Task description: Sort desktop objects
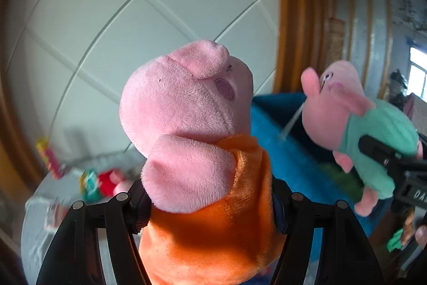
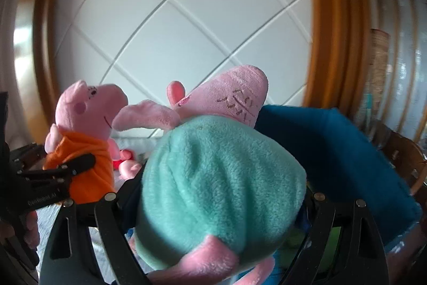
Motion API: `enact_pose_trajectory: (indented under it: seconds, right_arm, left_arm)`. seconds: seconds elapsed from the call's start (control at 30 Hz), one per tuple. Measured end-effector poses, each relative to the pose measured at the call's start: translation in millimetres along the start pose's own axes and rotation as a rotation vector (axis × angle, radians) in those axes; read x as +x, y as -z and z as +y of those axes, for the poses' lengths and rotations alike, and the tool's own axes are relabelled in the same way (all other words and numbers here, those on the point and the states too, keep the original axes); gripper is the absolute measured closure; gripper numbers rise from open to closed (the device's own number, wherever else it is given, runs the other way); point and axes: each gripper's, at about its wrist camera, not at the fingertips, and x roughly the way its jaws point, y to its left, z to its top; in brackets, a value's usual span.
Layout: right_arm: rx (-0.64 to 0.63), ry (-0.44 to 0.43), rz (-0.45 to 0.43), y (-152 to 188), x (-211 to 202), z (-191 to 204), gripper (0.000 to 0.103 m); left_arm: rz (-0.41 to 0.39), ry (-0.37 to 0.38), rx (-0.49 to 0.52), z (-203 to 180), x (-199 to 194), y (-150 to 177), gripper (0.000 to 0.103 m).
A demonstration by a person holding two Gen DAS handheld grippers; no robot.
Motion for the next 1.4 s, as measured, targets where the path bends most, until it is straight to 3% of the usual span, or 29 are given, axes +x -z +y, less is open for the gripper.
enact_pose_trajectory:
  seconds: [0.13, 0.23, 0.4, 0.6, 0.73, 0.87, 1.17, 1.2, 1.23, 1.4]
  right_arm:
    - [-0.001, 0.072, -0.057, -13, -19, -63, 0.015]
    - [-0.01, 0.112, -0.075, -16, -26, -109, 0.015]
    - [-0.017, 0.179, -0.036, -6, -29, -192, 0.015]
    - [0.027, 0.188, 0.07, 18, 3, -268, 0.015]
    - [0.046, 0.163, 0.134, 37, 27, -297, 0.015]
    - [0.069, 0.111, 0.167, 48, 49, -306, 0.015]
    - [0.099, 0.066, 0.212, 65, 74, -317, 0.015]
    - [0.101, 0.069, 0.215, 64, 75, -320, 0.015]
    - [0.104, 0.073, 0.217, 64, 76, -323, 0.015]
    - [0.101, 0.1, 0.214, 70, 76, -319, 0.014]
  left_arm:
    - [-0.06, 0.052, 0.025, -75, 12, -36, 0.034]
    - [-0.046, 0.089, 0.037, -135, 34, -54, 0.033]
    - [0.036, 0.121, 0.068, -219, 76, -60, 0.033]
    - [0.211, 0.109, 0.118, -289, 123, -34, 0.033]
    - [0.286, 0.08, 0.13, -307, 142, -15, 0.033]
    - [0.311, 0.031, 0.119, -307, 154, -7, 0.033]
    - [0.374, 0.009, 0.099, -301, 180, 16, 0.025]
    - [0.359, 0.01, 0.099, -301, 178, 14, 0.021]
    - [0.343, 0.01, 0.1, -302, 175, 11, 0.011]
    - [0.336, 0.006, 0.093, -301, 173, 11, 0.004]
